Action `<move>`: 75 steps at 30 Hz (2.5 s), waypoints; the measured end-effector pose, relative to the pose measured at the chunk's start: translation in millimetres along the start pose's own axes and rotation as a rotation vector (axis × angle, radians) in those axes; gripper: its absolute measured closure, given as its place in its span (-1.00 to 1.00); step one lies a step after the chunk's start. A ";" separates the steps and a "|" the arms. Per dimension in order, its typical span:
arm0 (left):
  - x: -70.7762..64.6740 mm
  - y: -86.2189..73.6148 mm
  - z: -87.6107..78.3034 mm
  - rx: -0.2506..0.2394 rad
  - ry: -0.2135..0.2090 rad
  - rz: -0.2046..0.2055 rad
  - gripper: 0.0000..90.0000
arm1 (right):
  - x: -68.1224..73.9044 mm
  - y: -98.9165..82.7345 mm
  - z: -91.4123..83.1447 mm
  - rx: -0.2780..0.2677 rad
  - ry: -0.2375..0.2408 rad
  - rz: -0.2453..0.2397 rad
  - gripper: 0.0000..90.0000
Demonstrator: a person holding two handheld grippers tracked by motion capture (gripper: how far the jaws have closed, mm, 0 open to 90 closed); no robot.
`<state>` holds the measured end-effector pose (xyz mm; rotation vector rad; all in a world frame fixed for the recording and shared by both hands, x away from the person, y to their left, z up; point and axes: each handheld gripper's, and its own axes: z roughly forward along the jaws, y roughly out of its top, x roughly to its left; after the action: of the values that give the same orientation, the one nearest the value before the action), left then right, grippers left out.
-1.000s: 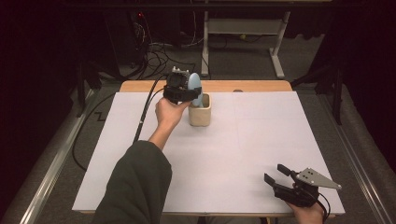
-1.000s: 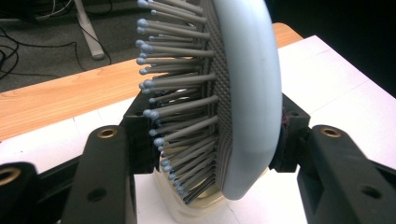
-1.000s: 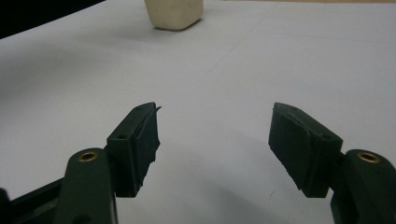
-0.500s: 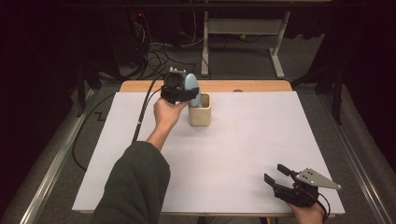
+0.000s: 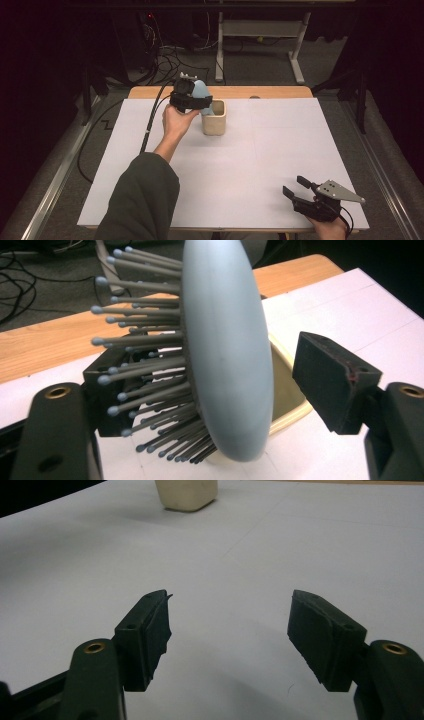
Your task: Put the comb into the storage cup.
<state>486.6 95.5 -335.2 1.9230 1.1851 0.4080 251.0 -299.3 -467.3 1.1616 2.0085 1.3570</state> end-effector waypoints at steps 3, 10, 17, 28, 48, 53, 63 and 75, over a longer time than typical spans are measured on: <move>0.3 0.1 -1.1 -0.003 -0.009 0.004 -0.54 | -0.1 0.0 -0.1 -0.001 0.000 0.000 -0.25; 1.7 0.5 -3.5 -0.004 -0.011 0.009 -0.59 | 0.0 0.0 0.0 -0.001 0.001 0.000 -0.25; 2.2 0.7 -7.7 -0.006 -0.012 0.017 -0.59 | -0.1 0.2 0.1 0.000 0.002 0.003 -0.25; 3.6 -2.7 -14.6 -0.017 0.006 0.032 -0.58 | 0.1 0.3 0.2 0.001 0.000 0.001 -0.25; 8.9 -8.9 -28.3 -0.017 0.002 0.044 -0.57 | 0.5 0.4 0.1 -0.002 -0.004 -0.001 -0.25; 10.1 -10.3 -32.3 -0.017 0.004 0.047 -0.57 | 0.5 0.3 0.1 -0.002 -0.004 -0.002 -0.25; 14.6 -16.7 -42.2 -0.023 0.003 0.048 -0.55 | 0.9 0.4 0.4 0.001 -0.002 -0.004 -0.25; 15.9 -25.4 -57.7 -0.027 0.006 0.061 -0.55 | 1.3 0.6 0.3 0.000 -0.002 -0.005 -0.25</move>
<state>443.1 142.0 -322.0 1.9394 1.1222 0.4603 250.8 -298.0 -466.8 1.1567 2.0090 1.3524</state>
